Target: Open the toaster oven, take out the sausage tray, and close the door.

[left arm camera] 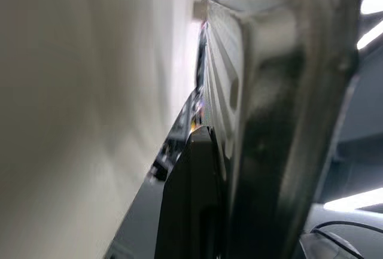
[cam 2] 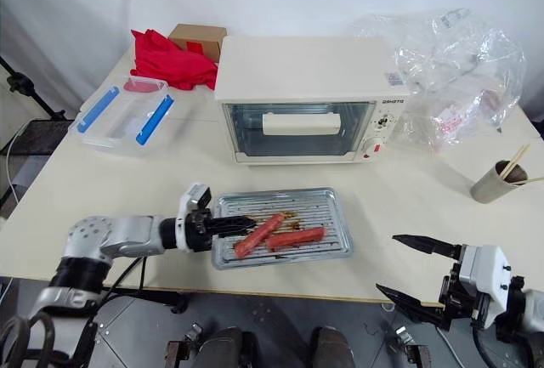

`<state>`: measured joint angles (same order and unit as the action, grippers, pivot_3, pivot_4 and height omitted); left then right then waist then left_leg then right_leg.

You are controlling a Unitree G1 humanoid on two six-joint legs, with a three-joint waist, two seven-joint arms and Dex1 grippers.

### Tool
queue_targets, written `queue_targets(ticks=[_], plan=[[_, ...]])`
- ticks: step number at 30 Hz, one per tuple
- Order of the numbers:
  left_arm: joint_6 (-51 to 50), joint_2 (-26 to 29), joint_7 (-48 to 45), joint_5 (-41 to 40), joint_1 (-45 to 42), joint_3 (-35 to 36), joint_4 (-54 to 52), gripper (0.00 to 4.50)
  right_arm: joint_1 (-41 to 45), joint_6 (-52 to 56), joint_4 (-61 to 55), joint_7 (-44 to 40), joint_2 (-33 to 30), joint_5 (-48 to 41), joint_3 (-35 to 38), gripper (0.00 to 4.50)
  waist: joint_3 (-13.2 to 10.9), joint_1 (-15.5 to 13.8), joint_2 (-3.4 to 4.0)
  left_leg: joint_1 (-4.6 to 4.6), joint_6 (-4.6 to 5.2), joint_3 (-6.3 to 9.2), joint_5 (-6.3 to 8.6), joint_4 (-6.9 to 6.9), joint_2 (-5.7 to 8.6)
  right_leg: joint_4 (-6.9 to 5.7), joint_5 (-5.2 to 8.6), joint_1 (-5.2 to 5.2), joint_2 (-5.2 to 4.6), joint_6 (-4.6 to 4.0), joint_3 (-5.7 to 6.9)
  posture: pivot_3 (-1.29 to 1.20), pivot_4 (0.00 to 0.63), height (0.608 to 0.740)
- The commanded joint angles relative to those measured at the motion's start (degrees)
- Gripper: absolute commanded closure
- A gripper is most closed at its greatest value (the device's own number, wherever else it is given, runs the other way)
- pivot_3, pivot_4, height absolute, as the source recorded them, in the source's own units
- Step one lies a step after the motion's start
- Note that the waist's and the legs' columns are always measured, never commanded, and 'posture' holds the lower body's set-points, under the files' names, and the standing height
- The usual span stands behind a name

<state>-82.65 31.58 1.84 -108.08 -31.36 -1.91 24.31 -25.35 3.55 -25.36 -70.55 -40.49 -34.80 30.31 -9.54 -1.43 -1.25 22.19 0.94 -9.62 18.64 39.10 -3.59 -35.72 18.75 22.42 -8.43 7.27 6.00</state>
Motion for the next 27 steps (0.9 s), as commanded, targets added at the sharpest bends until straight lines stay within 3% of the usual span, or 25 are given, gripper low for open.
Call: queue_targets(ticks=[1, 12, 15, 20, 25, 27], plan=[[-1.52, -2.56, -1.52, 4.82, -3.78, -1.32, 2.27, 4.50, -1.71, -1.06, -3.24, 1.20, 0.75, -1.36, 2.36, 0.04, 0.00, -0.13, 0.01, -0.01, 0.00, 0.00, 0.00, 0.00, 0.00, -0.01, 0.00, 0.00, 0.00, 0.00, 0.00, 0.00, 0.150, 0.740], [0.34, -13.58, -5.27, 25.86, -10.33, 1.39, 9.49, 4.50, -3.38, -0.69, -5.74, 3.63, 0.96, -1.90, 2.45, 0.04, 0.27, -2.45, 0.45, -0.12, 0.15, 0.54, -0.10, 0.03, 0.49, 0.29, -0.03, -0.55, -0.22, 0.06, -0.03, 0.00, 0.150, 0.740], [1.73, -16.12, -6.71, 31.03, -10.40, 2.43, 8.35, 3.88, -3.05, -0.47, -6.23, 4.32, 0.96, -1.91, 1.85, 0.00, 0.32, -2.96, 0.55, -0.16, 0.18, 0.94, -0.10, 0.03, 0.74, 0.47, -0.03, -0.89, -0.41, 0.06, -0.04, 0.00, 0.150, 0.740], [2.27, -16.62, -11.70, 36.64, -9.74, 4.37, 3.60, 2.31, -2.37, -0.28, -5.84, 4.17, 0.57, -1.76, 0.64, 0.00, 0.32, -2.97, 0.54, -0.03, 0.27, 1.15, -0.11, 0.02, 0.89, 0.47, -0.05, -0.93, -0.63, 0.08, -0.01, 0.00, 0.150, 0.740], [3.58, -9.82, -22.28, 43.20, -6.83, 1.32, -7.62, 0.82, -1.23, -0.21, -4.41, 3.21, -0.06, -1.67, -0.42, 0.00, 0.26, -1.92, 0.45, 0.04, 0.30, 1.14, -0.13, 0.01, 0.83, 0.61, -0.09, -0.92, -0.42, 0.17, 0.09, 0.00, 0.150, 0.740], [7.44, -3.63, -29.20, 47.69, -4.46, -1.74, -13.72, 0.21, -0.53, -0.46, -2.76, 2.37, -0.36, -1.52, -0.53, 0.00, 0.25, -1.13, 0.44, 0.02, 0.28, 1.14, -0.14, -0.01, 0.74, 0.62, -0.09, -0.92, -0.31, 0.17, 0.09, 0.00, 0.150, 0.740]])
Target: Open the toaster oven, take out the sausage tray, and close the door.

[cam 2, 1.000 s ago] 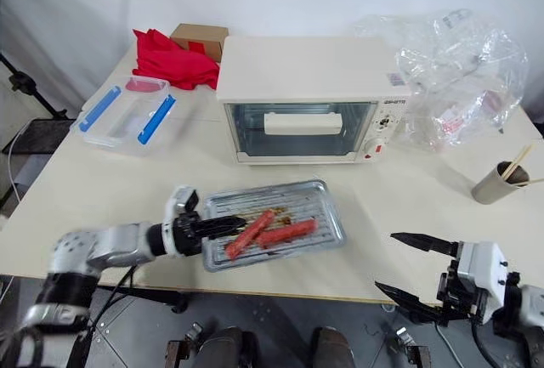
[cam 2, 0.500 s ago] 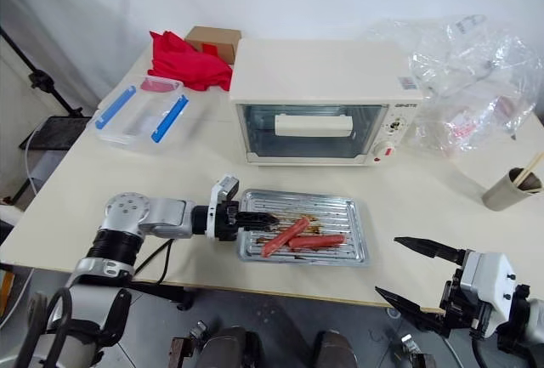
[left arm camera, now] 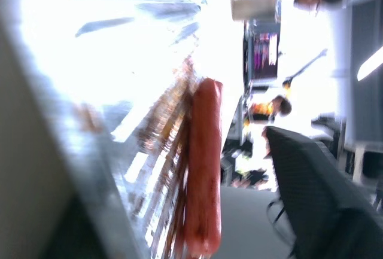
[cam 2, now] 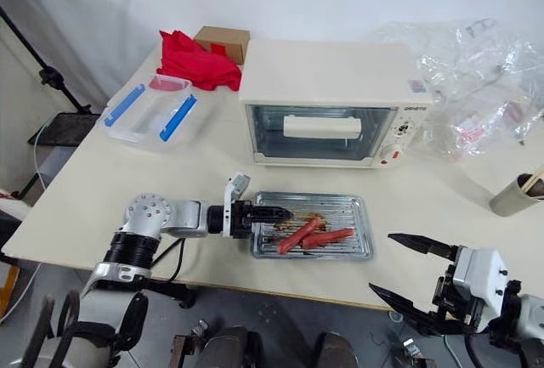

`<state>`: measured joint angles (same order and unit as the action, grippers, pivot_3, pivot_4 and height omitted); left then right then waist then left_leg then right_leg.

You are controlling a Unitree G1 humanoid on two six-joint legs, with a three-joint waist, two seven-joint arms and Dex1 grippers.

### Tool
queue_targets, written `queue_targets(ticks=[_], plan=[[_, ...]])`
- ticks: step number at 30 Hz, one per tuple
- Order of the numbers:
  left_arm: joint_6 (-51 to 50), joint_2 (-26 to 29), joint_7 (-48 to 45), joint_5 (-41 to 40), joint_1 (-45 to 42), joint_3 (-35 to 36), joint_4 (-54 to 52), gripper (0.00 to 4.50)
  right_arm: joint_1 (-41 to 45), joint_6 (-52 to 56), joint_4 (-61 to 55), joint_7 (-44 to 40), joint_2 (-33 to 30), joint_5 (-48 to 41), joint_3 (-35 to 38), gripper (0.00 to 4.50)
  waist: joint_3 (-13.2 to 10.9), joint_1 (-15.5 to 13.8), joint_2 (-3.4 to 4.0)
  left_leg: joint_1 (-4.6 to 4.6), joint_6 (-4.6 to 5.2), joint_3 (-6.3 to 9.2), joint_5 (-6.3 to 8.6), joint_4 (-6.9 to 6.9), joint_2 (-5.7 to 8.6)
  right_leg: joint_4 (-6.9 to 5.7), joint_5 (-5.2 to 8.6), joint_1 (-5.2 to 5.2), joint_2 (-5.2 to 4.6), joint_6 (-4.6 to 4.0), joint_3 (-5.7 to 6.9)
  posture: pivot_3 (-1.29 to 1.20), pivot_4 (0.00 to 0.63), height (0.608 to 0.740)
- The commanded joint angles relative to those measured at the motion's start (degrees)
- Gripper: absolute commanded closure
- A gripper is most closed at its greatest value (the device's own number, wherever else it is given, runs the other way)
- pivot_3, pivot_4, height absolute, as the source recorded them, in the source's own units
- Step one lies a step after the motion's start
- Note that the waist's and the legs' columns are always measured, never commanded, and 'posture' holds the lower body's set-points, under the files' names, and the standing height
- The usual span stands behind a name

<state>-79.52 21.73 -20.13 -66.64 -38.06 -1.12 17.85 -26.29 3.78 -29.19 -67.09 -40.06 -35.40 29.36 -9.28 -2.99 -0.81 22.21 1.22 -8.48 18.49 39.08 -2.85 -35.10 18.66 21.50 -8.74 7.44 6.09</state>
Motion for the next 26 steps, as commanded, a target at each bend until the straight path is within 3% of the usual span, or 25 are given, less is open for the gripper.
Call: queue_targets(ticks=[1, 5, 9, 11, 13, 17, 26], plan=[[6.44, 8.93, -10.94, 8.04, 3.58, -3.69, -9.98, 0.03, 0.73, -0.93, 2.04, -1.64, -0.89, -0.87, 0.58, 0.00, -0.01, 0.87, 0.00, -0.01, -0.03, -0.02, -0.01, -0.01, -0.07, 0.00, 0.00, 0.03, 0.07, 0.00, -0.01, 0.00, 0.150, 0.740], [17.05, 16.93, -23.06, 12.60, 10.23, -1.12, -16.83, 0.03, 1.94, -1.36, 8.04, -3.47, -1.72, -1.22, 3.07, 0.00, -0.09, 2.22, 0.13, -0.09, -0.19, -0.09, -0.08, -0.13, -0.29, -0.01, 0.00, 0.05, 0.23, 0.00, 0.02, 0.00, 0.150, 0.740], [40.13, 23.01, -37.04, 23.59, 19.23, 1.38, -18.79, 0.03, 2.95, -2.45, 12.21, -5.29, -2.65, -1.34, 4.75, 0.00, -0.26, 2.75, 0.36, -0.05, -0.25, -0.17, -0.05, -0.18, -0.38, 0.04, 0.02, 0.19, 0.24, -0.04, 0.03, 0.00, 0.150, 0.740], [47.56, 24.39, -41.78, 26.91, 21.56, 2.33, -17.20, 0.03, 3.24, -2.54, 12.73, -5.94, -2.94, -1.46, 4.99, 0.00, -0.30, 2.78, 0.42, -0.05, -0.26, -0.17, -0.03, -0.21, -0.41, 0.07, 0.03, 0.21, 0.21, -0.05, 0.03, 0.00, 0.150, 0.740], [62.15, 25.73, -47.01, 31.60, 26.28, 6.80, -15.51, 0.03, 3.91, -2.44, 13.04, -6.51, -3.55, -1.92, 5.51, 0.00, -0.34, 2.69, 0.49, -0.03, -0.26, -0.15, -0.02, -0.23, -0.67, 0.08, 0.04, 0.22, 0.21, -0.07, 0.04, 0.00, 0.150, 0.740], [83.50, 26.26, -50.00, 38.76, 32.18, 13.88, -12.97, 0.03, 7.06, -0.40, 13.03, -3.80, -3.04, -4.55, 6.77, 0.00, -0.43, 2.96, 0.61, 0.00, -0.23, -0.32, 0.13, -0.24, -0.77, 0.12, 0.04, 0.36, 0.17, -0.07, 0.02, 0.00, 0.150, 0.740], [77.05, 25.45, -49.30, 33.75, 34.97, 19.02, -17.29, 0.03, 8.67, -2.07, 11.58, -7.04, -2.98, -3.69, 3.07, 0.00, -0.45, 2.74, 0.63, 0.00, -0.13, -0.46, 0.18, -0.27, -0.79, -0.13, 0.01, 0.42, 0.20, -0.02, 0.09, 0.00, 0.150, 0.740]])
